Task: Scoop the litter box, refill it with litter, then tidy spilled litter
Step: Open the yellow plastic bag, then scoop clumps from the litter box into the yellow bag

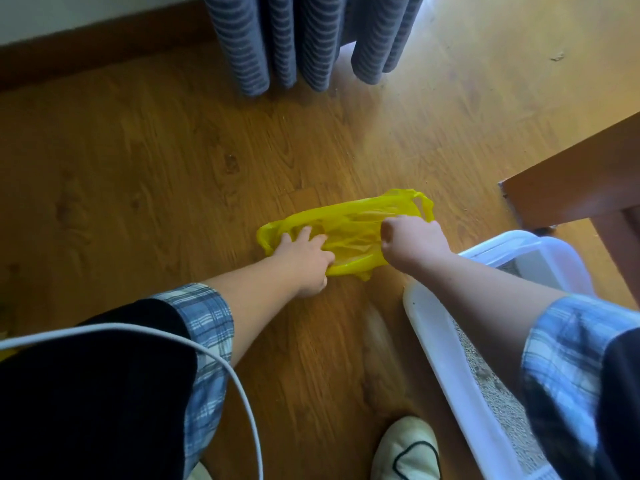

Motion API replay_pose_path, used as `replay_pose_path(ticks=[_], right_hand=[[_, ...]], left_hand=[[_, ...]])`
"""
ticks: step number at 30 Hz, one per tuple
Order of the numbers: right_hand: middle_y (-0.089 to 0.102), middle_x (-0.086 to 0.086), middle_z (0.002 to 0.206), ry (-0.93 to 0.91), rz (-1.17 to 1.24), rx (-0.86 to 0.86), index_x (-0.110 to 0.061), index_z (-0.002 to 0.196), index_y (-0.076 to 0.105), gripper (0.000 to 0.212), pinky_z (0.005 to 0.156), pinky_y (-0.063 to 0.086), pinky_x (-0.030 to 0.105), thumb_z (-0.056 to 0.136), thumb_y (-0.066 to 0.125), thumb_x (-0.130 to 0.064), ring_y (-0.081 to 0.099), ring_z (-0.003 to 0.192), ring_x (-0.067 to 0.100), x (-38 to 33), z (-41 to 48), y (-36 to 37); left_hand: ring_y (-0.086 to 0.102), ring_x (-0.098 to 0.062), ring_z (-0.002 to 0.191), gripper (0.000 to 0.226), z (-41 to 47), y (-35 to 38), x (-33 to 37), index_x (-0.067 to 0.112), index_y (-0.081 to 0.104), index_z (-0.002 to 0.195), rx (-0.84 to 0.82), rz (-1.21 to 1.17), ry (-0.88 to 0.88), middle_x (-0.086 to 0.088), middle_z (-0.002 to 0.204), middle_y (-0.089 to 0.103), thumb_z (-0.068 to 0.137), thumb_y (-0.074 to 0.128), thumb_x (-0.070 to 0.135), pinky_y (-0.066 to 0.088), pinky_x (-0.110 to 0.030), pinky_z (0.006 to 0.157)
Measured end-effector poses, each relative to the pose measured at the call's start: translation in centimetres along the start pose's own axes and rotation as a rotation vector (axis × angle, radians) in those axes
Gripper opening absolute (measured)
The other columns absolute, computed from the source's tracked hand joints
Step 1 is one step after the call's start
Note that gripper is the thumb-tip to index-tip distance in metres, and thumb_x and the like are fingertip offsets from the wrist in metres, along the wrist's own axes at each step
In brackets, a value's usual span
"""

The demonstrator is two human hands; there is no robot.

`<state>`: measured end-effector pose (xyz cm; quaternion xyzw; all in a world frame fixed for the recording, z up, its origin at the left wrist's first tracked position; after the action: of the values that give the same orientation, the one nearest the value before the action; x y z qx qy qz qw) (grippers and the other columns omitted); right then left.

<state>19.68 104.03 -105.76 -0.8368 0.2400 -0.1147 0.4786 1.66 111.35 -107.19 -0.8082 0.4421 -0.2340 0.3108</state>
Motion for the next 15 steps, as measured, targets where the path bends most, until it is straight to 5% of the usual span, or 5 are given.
replay_pose_path(ticks=[3, 6, 11, 15], right_hand=[[0.068, 0.002, 0.116, 0.096, 0.311, -0.006, -0.032, 0.117, 0.062, 0.034, 0.087, 0.045, 0.038, 0.088, 0.046, -0.025, 0.061, 0.102, 0.030, -0.2, 0.5, -0.5], [0.060, 0.005, 0.133, 0.201, 0.526, -0.041, -0.030, 0.148, 0.041, 0.058, 0.080, 0.045, 0.032, 0.090, 0.046, -0.021, 0.057, 0.098, 0.028, -0.2, 1.1, -0.9], [0.055, 0.007, 0.142, 0.224, 0.350, -0.045, -0.037, 0.150, 0.034, 0.067, 0.101, 0.045, 0.045, 0.085, 0.046, -0.026, 0.053, 0.124, 0.035, -0.3, 0.6, -1.7], [0.061, 0.011, 0.128, 0.160, 0.151, 0.026, -0.025, 0.134, 0.054, 0.045, 0.093, 0.044, 0.043, 0.090, 0.048, -0.025, 0.053, 0.120, 0.035, -2.1, -0.3, -2.9]], left_hand=[[0.006, -0.037, 0.151, 0.045, -0.1, -0.2, -0.1, 0.028, 0.047, 0.140, 0.039, -0.007, 0.018, -0.008, 0.164, 0.017, 0.096, 0.050, 0.038, 0.018, -0.062, 0.116], [0.008, -0.037, 0.150, 0.046, -0.5, -0.2, -0.4, 0.026, 0.046, 0.140, 0.045, -0.031, 0.017, -0.009, 0.163, 0.020, 0.096, 0.050, 0.035, 0.018, -0.060, 0.117], [0.016, -0.036, 0.149, 0.049, -1.3, -0.3, -1.0, 0.023, 0.041, 0.144, 0.114, -0.070, 0.040, -0.009, 0.160, 0.027, 0.096, 0.049, 0.030, 0.022, -0.056, 0.117], [0.024, -0.033, 0.147, 0.053, -2.0, -1.3, -1.6, 0.023, 0.038, 0.146, 0.209, -0.086, 0.075, -0.006, 0.157, 0.033, 0.095, 0.050, 0.028, 0.027, -0.050, 0.117]])
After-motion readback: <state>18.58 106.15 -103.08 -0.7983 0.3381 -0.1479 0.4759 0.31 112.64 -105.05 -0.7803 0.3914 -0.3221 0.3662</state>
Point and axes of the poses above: each hand's wrist, its own z-axis towards the middle knuckle, its own y-axis out of the palm, x = y × z, the point moved 3 cm from there along z, towards the middle knuckle
